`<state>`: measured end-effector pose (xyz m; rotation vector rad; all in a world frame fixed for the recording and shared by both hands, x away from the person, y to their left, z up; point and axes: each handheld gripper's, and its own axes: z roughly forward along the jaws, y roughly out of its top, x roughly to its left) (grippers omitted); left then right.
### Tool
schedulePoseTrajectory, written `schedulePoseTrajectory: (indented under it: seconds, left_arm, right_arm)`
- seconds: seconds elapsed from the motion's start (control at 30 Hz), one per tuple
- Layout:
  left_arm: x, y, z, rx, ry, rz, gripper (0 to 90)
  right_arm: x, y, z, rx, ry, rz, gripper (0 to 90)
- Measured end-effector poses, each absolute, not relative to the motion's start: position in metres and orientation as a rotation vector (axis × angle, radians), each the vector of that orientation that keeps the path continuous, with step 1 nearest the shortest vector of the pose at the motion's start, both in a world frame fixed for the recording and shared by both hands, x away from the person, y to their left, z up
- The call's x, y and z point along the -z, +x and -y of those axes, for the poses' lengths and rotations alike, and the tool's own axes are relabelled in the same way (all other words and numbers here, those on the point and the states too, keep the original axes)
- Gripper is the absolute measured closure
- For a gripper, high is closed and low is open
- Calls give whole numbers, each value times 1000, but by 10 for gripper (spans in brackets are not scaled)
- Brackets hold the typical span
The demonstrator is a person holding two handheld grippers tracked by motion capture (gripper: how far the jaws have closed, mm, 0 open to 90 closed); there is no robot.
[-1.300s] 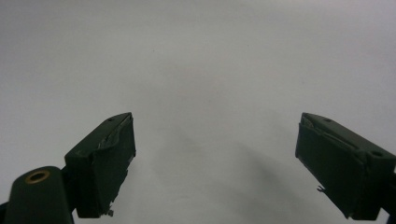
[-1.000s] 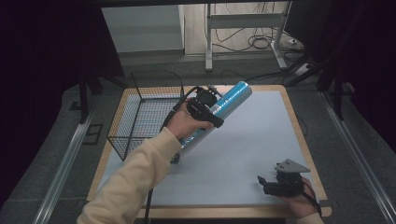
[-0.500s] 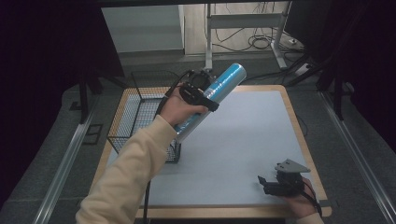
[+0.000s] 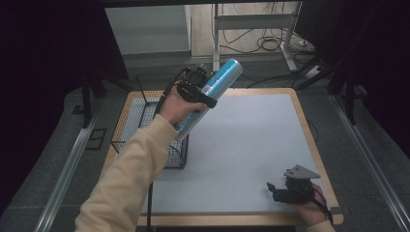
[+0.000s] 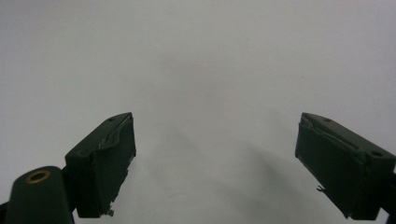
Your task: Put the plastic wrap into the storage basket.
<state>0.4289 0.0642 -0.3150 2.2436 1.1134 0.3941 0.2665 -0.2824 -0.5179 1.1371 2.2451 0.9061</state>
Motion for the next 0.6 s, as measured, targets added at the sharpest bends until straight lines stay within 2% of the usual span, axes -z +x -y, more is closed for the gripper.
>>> schedulePoseTrajectory:
  seconds: [0.6]
  left_arm:
    - [325,442,-91,-434,2230,-1203,316]
  right_arm:
    - [519,267,283,-908,1144,-2239,123]
